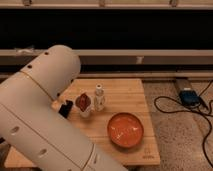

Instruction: Place the eraser on the white sponge

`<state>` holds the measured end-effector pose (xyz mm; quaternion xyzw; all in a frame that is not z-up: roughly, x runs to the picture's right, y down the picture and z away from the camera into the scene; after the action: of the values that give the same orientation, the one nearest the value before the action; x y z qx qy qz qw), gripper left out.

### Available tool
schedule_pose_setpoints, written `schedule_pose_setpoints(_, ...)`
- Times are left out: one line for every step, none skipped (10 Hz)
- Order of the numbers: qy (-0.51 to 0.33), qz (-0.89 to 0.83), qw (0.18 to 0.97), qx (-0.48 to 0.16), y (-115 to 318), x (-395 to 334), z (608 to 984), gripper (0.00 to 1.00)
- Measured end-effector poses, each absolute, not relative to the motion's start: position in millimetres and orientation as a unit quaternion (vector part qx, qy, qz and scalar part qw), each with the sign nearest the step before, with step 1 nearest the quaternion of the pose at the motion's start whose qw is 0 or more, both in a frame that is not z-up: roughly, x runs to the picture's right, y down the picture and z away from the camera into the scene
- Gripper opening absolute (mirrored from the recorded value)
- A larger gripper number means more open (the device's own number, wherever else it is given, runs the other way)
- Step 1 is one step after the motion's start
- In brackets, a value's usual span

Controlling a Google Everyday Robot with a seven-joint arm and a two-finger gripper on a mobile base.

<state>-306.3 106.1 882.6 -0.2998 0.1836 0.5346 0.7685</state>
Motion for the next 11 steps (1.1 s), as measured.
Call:
schedule_pose_setpoints(0.188, 0.540, 0.763, -0.302, 104.7, -304.9, 886.3, 0.80)
schedule_pose_setpoints(0.193, 0.551, 0.753, -0.304, 101.1, -295.7, 892.2, 0.80)
schedule_pose_setpoints(0.197, 0.562, 0.743, -0.306, 95.4, -283.8, 897.7, 0.80)
schedule_pose_setpoints(0.197, 0.567, 0.738, -0.308, 94.1, -280.3, 898.5, 0.80)
schedule_pose_setpoints(0.199, 0.571, 0.733, -0.311, 95.9, -276.9, 898.9, 0.80)
schedule_pose_setpoints(0.200, 0.575, 0.728, -0.313, 95.7, -274.1, 899.3, 0.80)
schedule_pose_setpoints(0.202, 0.582, 0.722, -0.316, 95.8, -268.5, 900.7, 0.80)
schedule_pose_setpoints(0.203, 0.584, 0.719, -0.317, 97.5, -267.9, 902.1, 0.80)
schedule_pose_setpoints(0.206, 0.584, 0.718, -0.319, 101.6, -268.4, 904.0, 0.80)
schedule_pose_setpoints(0.211, 0.584, 0.716, -0.319, 105.8, -267.6, 905.8, 0.80)
schedule_pose_setpoints(0.214, 0.584, 0.715, -0.319, 109.0, -266.4, 907.0, 0.80)
